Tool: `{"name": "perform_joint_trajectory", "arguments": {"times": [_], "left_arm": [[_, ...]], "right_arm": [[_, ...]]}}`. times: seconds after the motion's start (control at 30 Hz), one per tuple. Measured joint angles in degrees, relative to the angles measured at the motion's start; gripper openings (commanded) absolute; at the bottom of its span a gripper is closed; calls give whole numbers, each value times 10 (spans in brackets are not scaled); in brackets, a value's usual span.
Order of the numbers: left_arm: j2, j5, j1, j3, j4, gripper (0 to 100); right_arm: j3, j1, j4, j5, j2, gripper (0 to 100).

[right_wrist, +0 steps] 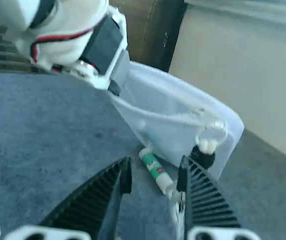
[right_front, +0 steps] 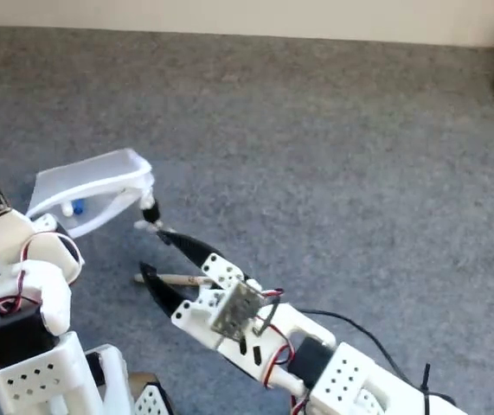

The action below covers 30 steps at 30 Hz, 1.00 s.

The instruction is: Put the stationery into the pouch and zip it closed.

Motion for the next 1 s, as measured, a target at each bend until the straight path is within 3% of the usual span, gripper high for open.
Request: {"name": "perform_joint_trajectory", "arguments": {"times": [0.17,0.73,1.0], "left_arm": [[0,27,-40,0,0,14],[0,33,-52,0,0,14],[0,33,-52,0,0,14]], "right_arm": [[-41,-2,109,-15,-1,148],[-171,-11,129,-15,347,148],[-333,-11,281,-15,501,148]]}}
